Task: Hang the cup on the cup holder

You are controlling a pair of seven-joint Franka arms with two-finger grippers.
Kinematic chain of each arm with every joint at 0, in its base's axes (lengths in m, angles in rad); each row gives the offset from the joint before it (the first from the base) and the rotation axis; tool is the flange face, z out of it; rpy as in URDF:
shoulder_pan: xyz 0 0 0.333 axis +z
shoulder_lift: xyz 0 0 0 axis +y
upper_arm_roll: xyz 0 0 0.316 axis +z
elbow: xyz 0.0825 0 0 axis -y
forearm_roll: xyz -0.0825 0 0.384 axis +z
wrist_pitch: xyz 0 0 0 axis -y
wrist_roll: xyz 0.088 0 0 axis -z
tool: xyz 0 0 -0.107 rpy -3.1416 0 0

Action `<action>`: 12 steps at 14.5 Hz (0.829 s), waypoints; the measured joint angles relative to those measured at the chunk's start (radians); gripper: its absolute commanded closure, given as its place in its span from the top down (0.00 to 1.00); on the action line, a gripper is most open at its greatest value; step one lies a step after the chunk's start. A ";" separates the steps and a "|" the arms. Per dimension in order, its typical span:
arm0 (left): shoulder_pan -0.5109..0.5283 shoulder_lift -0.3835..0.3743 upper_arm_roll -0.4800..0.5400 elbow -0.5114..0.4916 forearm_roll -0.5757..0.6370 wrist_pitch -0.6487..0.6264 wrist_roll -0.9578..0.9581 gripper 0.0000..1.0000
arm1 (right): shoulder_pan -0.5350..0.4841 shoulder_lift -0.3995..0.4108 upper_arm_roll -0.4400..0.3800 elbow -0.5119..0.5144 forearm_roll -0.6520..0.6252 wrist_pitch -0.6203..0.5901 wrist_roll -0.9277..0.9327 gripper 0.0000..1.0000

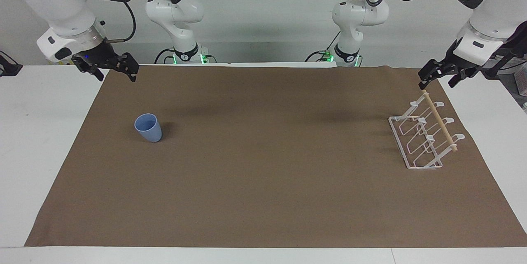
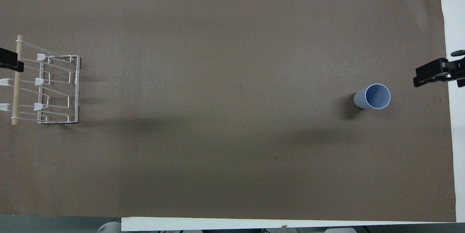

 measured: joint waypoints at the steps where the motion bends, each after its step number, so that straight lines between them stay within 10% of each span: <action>1: 0.000 0.000 0.000 0.000 0.000 0.000 0.000 1.00 | 0.002 0.000 0.001 -0.005 0.000 0.000 0.000 1.00; 12: 0.000 -0.011 -0.002 0.000 -0.001 0.000 0.000 1.00 | -0.007 -0.004 -0.001 -0.255 0.000 0.323 -0.065 1.00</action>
